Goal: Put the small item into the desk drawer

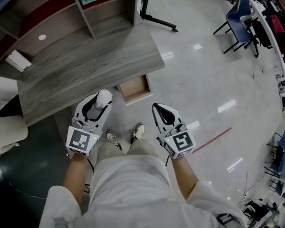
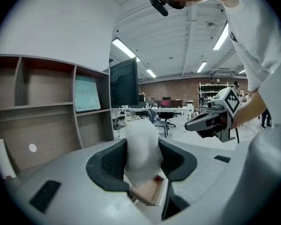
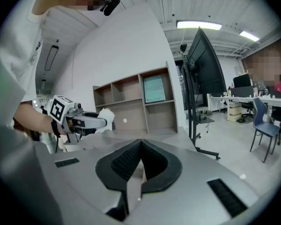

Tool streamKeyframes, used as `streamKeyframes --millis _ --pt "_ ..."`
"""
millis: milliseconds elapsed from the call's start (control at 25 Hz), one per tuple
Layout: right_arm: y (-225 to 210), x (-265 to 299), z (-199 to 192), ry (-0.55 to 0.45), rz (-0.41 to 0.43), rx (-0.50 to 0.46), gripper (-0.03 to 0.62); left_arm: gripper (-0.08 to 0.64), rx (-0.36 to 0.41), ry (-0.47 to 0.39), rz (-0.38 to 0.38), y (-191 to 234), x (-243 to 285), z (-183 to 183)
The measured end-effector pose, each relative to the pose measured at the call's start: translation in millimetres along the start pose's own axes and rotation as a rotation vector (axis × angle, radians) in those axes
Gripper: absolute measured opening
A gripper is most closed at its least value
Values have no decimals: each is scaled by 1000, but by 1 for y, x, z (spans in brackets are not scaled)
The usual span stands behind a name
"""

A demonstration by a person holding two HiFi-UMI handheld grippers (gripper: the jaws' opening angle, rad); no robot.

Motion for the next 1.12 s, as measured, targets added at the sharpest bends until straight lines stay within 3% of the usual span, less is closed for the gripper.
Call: streamKeyframes --millis 160,480,760,1120 --pt "-6 29 -19 29 27 9 -2 170 18 48 3 11 14 -19" --pt "-22 47 -60 87 3 31 -2 170 20 156 -38 4 44 -65" --pt "-29 56 -105 136 -14 77 -2 170 46 195 -71 1 73 -103" --pt "-40 65 -147 140 -14 104 -2 170 25 244 -101 -9 106 -153"
Point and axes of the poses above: the fingertips, and each gripper's own axes: x forward along the fingers, y to its left, z out of its top, the point moved 7 cm from there along -x, backward along the fingers, and after that the axes turned 2 degrees about -x, right-handed, at the moved point
